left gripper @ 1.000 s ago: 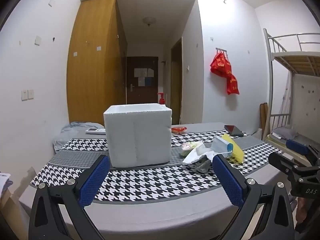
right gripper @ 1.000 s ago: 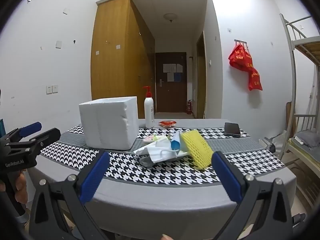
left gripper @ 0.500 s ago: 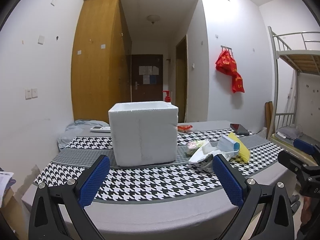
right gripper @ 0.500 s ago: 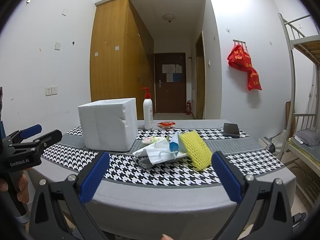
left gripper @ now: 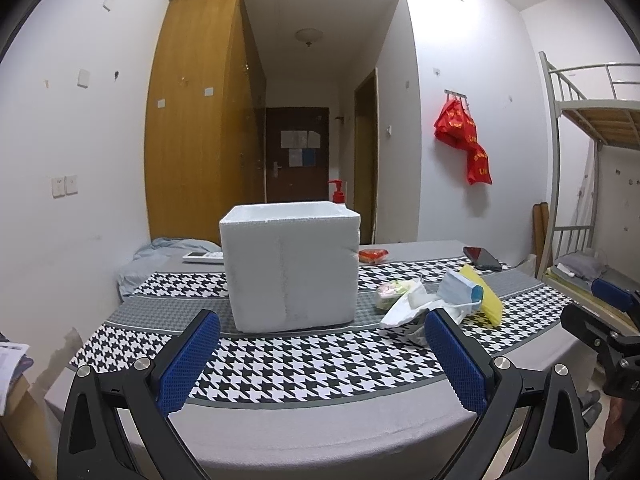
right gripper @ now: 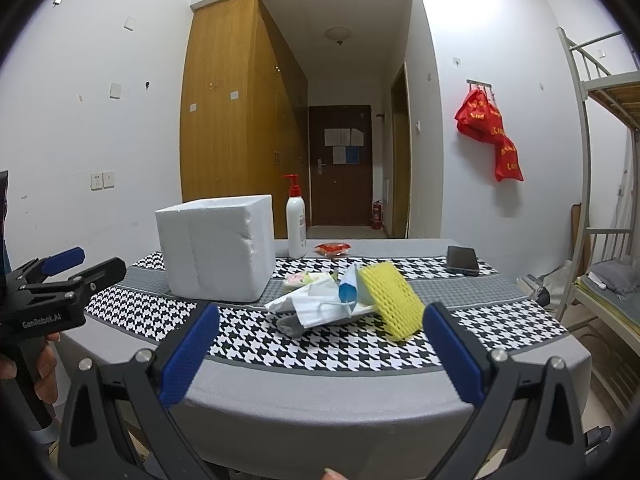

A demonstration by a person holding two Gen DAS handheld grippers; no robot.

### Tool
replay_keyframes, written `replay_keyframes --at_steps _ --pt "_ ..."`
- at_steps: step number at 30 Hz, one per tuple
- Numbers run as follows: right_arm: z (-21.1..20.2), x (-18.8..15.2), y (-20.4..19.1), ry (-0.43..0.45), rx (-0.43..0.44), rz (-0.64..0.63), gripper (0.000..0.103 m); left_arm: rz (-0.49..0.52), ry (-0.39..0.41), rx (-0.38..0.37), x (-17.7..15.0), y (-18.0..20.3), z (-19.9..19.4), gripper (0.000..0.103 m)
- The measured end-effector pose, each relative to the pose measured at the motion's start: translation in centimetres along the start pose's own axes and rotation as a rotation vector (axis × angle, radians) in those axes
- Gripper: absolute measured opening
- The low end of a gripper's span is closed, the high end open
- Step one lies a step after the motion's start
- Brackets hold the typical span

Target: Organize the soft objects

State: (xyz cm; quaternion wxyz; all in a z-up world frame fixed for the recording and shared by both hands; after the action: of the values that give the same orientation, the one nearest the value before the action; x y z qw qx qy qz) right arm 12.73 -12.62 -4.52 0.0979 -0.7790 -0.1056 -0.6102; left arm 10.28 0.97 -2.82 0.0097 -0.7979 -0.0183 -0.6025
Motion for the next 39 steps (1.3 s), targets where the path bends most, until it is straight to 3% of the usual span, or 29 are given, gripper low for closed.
replay_keyframes --at_steps 39 --pt "0.6 0.0 0.5 -0.012 -0.004 0.005 0.103 0.012 -0.027 0.021 0.1 0.0 1.6 0.102"
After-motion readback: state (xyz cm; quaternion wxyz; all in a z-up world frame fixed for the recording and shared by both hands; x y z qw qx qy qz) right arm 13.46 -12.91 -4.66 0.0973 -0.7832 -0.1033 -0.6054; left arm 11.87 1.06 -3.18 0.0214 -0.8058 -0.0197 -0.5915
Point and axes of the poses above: each gripper's, at about its wrist camera, not at the fingertips, and z roughly the way its jaws point, y to its right, x to its top, the point moved 9 cm from there along z, roughly the way its jaws point, and after that the axes turned 1 degree about -y, right-handed, at the moved point
